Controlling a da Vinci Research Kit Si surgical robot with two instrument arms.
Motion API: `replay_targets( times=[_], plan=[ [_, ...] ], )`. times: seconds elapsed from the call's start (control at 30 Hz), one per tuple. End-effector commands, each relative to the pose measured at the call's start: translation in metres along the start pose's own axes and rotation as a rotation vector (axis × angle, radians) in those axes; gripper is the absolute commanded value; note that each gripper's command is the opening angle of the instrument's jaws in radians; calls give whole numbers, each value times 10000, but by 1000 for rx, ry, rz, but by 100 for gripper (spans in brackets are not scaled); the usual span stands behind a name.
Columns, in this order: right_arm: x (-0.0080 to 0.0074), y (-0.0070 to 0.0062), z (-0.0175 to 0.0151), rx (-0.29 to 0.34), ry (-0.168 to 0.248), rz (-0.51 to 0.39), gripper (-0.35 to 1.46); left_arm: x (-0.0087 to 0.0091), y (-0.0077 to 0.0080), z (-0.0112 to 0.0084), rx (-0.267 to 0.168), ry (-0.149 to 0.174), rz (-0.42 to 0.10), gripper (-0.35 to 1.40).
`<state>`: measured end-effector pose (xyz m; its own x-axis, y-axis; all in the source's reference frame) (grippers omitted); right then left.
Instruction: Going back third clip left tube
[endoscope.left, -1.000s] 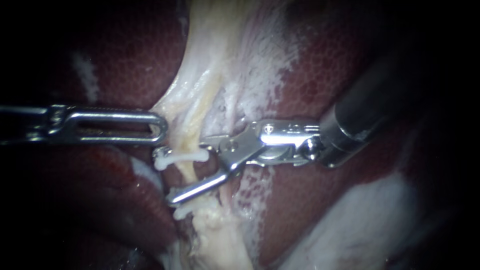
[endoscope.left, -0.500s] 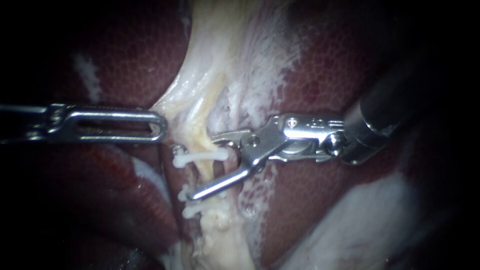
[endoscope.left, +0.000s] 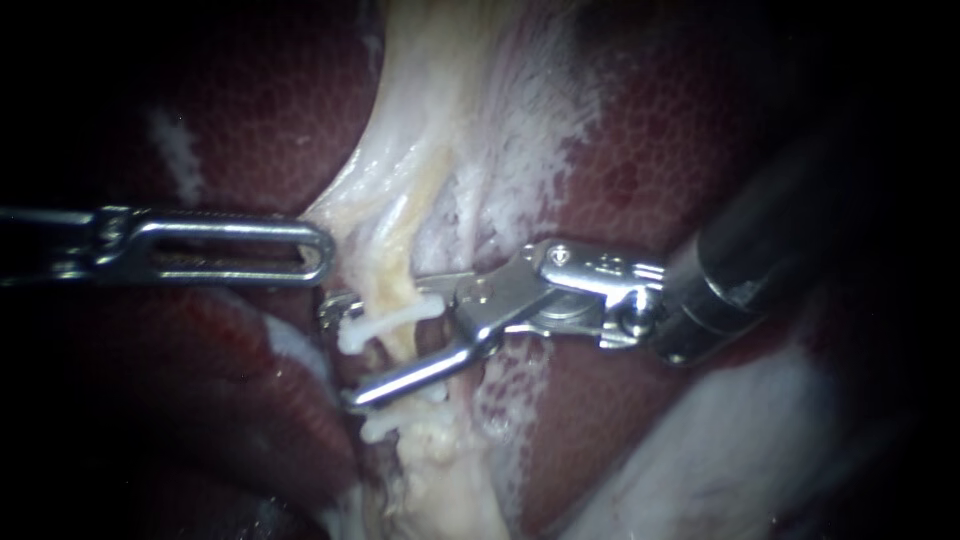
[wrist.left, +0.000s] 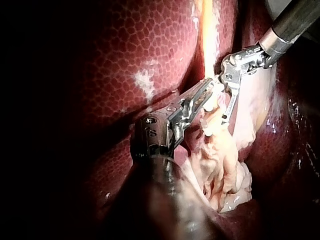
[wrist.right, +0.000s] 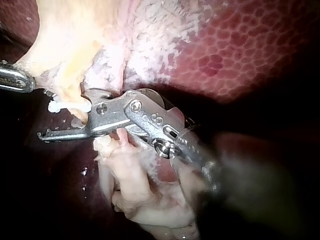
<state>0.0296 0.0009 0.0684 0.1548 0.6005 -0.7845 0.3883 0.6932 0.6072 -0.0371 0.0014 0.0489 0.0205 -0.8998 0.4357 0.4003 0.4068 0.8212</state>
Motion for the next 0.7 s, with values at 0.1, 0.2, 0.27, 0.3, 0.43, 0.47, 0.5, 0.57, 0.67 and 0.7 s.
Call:
replay_targets(
  times=[0.1,0.2,0.27,0.3,0.43,0.47,0.5,0.57,0.67,0.7],
  plan=[
    [-2,1,-4,-3,0,5,58,0,0,0,-1,0,0,-35],
    [-1,3,-11,-18,1,1,58,0,0,0,-1,0,0,-35],
    [0,2,-17,-19,1,-10,58,0,0,-1,0,0,1,-35],
    [0,2,-20,-25,2,-9,58,0,0,-1,0,0,1,-35],
    [6,0,-33,-35,3,-16,59,1,0,-1,0,0,1,-35],
    [8,0,-37,-39,4,-21,59,0,0,-2,0,0,1,-35],
    [9,-1,-40,-40,4,-19,59,0,0,-2,0,0,1,-35],
    [13,-3,-48,-44,5,-27,59,0,0,-2,0,0,1,-35],
    [17,-6,-57,-57,6,-30,59,0,0,-2,0,0,1,-35],
    [18,-7,-62,-65,6,-35,60,0,0,-2,0,0,1,-35]
  ],
)
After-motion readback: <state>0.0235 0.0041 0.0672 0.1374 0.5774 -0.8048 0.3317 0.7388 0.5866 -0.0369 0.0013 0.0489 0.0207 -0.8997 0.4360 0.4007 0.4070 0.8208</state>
